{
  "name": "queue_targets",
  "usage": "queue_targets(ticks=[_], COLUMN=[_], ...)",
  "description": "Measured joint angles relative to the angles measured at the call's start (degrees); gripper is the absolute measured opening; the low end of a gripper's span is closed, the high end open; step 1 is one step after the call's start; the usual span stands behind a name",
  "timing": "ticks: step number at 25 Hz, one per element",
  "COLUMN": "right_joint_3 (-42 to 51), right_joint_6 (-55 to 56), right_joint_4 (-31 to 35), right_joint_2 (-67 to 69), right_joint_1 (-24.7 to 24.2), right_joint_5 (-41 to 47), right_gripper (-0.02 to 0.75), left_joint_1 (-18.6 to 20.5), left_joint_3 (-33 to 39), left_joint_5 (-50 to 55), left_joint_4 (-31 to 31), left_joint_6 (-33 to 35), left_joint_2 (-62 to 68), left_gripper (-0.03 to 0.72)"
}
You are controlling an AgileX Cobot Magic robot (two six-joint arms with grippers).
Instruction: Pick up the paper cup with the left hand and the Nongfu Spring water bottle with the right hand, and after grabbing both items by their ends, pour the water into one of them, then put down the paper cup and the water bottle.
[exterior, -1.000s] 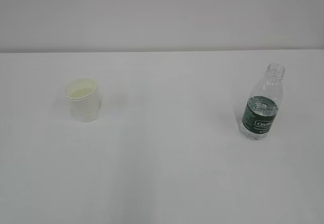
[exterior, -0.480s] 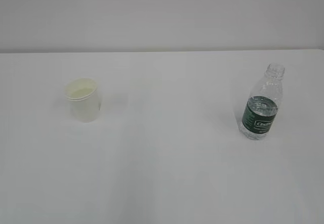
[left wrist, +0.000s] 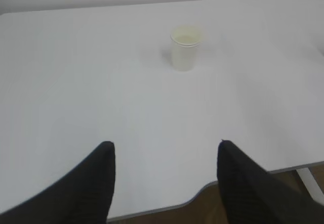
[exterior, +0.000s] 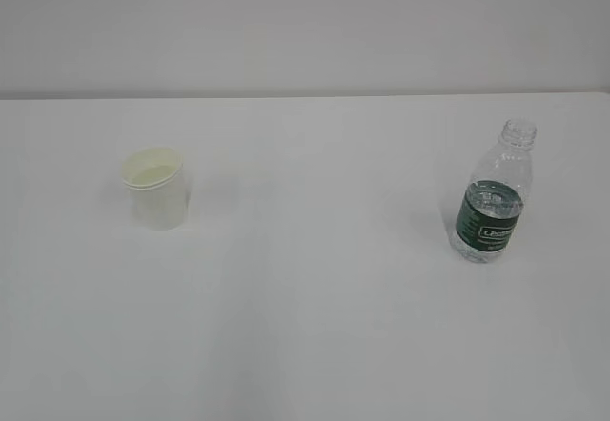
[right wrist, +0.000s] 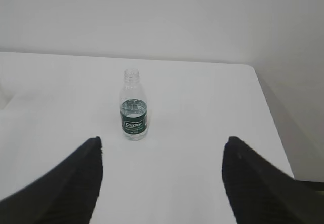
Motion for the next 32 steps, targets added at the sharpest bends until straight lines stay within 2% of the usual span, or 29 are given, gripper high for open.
queue_targets(ticks=[32], right_joint_3=[18.4], right_joint_6=[-0.3], right_joint_4=[0.0], right_joint_2=[0.0], right_joint_1=[0.0], right_joint_5=[-1.8], right_gripper=[0.552], left_joint_1=[0.0], left_joint_3=[11.9], left_joint_5=[-9.5], left_joint_4=[0.0], left_joint_6=[0.1], left_joint_2=[0.0], left_gripper=[0.440])
